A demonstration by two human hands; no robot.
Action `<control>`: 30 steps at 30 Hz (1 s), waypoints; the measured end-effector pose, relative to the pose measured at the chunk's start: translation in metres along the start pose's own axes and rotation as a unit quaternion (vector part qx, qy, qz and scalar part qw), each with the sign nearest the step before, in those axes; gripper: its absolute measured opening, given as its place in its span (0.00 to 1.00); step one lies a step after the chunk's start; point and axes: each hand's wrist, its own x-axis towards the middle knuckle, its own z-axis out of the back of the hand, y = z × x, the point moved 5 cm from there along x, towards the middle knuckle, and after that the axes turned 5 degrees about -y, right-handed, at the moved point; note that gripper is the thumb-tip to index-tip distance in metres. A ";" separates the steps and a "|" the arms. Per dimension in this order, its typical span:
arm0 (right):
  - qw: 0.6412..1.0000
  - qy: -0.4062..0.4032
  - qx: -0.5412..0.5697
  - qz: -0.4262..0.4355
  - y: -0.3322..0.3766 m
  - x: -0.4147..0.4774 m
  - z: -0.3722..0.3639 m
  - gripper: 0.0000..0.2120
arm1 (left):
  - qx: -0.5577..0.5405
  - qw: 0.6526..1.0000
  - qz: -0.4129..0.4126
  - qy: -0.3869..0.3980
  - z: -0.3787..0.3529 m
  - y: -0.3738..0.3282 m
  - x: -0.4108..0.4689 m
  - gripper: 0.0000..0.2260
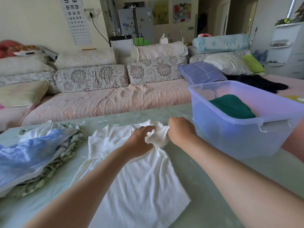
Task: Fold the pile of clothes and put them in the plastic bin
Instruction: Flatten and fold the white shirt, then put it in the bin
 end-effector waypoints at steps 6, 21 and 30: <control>0.934 -0.046 0.353 0.030 0.062 0.006 -0.005 0.10 | -0.161 0.982 0.050 -0.084 0.034 0.017 -0.019 0.33; 0.988 0.104 0.111 0.027 0.077 0.008 -0.090 0.18 | 0.068 0.959 0.266 -0.073 0.063 0.115 -0.036 0.17; 0.953 -0.119 0.273 0.057 0.089 0.017 -0.069 0.08 | 0.161 0.980 0.083 -0.079 0.050 0.069 -0.016 0.11</control>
